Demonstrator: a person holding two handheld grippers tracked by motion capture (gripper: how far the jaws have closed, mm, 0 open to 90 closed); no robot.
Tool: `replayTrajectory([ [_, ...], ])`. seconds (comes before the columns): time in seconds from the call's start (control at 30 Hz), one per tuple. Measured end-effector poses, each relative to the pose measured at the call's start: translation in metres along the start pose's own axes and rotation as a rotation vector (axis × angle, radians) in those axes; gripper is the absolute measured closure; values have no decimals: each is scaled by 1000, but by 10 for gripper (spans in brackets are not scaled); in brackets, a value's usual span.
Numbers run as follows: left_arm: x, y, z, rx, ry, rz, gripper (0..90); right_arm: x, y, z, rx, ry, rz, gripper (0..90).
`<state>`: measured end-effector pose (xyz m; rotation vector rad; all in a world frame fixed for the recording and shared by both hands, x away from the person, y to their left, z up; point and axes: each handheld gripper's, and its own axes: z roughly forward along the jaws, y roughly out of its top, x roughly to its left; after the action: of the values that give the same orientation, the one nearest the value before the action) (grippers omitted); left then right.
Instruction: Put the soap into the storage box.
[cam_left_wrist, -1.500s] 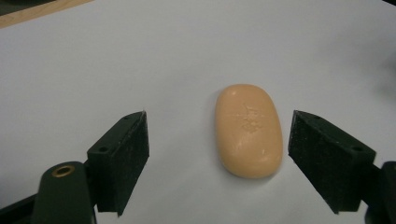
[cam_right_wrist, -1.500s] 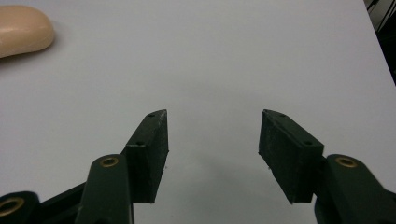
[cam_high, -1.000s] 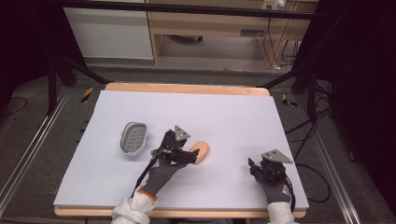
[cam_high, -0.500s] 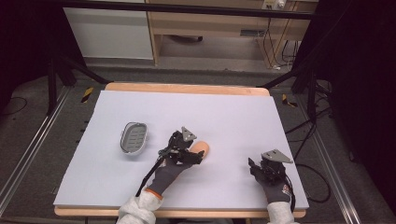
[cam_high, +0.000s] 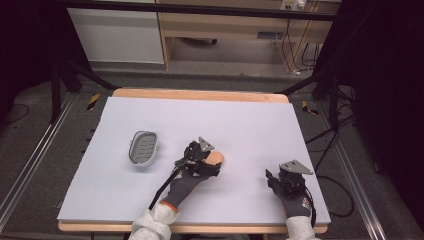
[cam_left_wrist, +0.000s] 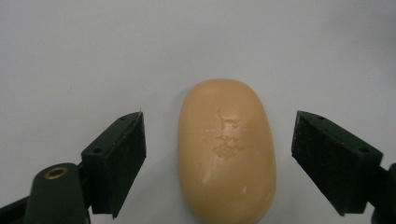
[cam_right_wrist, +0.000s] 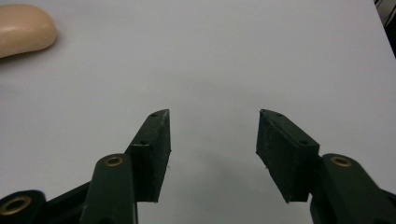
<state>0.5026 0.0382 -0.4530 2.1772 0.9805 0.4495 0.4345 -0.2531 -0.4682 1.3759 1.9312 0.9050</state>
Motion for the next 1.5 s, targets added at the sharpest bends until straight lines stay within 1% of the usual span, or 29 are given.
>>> replayTrajectory([
  [0.1, -2, -1, 5, 8, 1, -3, 165, 0, 0, 0, 0, 2, 2, 448],
  [0.17, -3, -1, 8, 11, 0, 4, 164, 0, 0, 0, 2, 3, 0, 449],
  [0.2, -3, -1, 9, 13, -1, -2, 164, 0, 0, 0, 2, 4, 0, 449],
  [0.3, -2, -2, 11, 21, 2, 2, 164, 0, 0, 0, 2, 3, -1, 449],
  [0.53, -2, -4, 18, 35, 1, -7, 164, 0, 0, 1, 3, 3, -2, 449],
  [0.57, -3, -4, 20, 40, -6, -8, 168, 0, 0, 1, 4, 6, 0, 450],
  [0.7, -3, -5, 23, 49, -10, -9, 186, 0, 0, 1, 4, 6, -2, 451],
  [0.83, -3, -6, 24, 51, -14, -10, 211, 0, 0, 1, 3, 7, -2, 452],
  [0.87, -3, -7, 25, 51, -18, -17, 211, 0, 0, 1, 4, 7, 0, 453],
  [1.03, -3, -8, 26, 59, -21, -13, 254, 0, 0, 1, 5, 7, 0, 454],
  [1.07, -3, -8, 26, 53, -15, -13, 262, 0, 0, 1, 5, 7, 0, 454],
  [1.3, -4, -9, 26, 52, -11, -6, 306, 0, 0, 1, 4, 9, 0, 454],
  [1.5, -3, -9, 26, 53, -11, -8, 311, 1, 0, 1, 6, 9, 4, 454],
])
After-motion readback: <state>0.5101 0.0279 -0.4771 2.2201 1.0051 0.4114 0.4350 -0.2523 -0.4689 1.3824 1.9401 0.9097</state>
